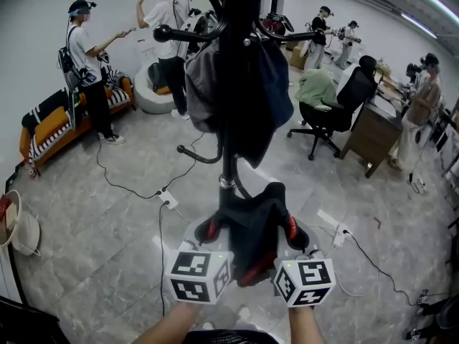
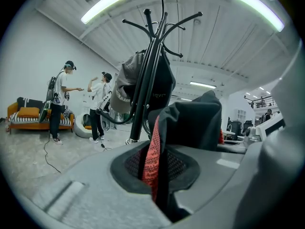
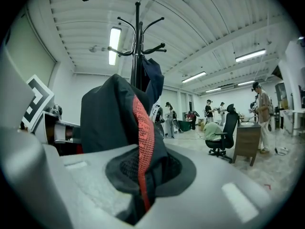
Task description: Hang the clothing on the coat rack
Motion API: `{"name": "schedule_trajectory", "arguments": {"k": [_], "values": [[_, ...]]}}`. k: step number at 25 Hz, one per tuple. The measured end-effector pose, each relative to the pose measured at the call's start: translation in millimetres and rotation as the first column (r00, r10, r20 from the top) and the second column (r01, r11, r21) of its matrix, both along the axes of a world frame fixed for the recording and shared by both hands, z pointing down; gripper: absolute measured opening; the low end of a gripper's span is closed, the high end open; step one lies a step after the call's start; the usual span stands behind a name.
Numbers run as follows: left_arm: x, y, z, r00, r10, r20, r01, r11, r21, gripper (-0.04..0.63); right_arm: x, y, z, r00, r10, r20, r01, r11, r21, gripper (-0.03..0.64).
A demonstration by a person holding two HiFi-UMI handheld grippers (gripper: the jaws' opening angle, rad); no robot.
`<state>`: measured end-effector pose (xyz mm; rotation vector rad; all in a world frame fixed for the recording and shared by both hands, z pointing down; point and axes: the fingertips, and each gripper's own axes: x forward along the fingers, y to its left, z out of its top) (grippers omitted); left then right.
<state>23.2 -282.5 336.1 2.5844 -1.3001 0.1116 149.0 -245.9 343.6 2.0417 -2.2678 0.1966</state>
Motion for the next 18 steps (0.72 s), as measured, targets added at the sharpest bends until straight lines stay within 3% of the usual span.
{"name": "schedule_trajectory", "arguments": {"k": [18], "values": [[5, -37, 2, 0.995, -0.104, 0.002, 0.104, 0.995, 0.005, 0.023, 3, -53, 4, 0.993, -0.115, 0.001, 0.115, 0.993, 0.000, 0.024]]}}
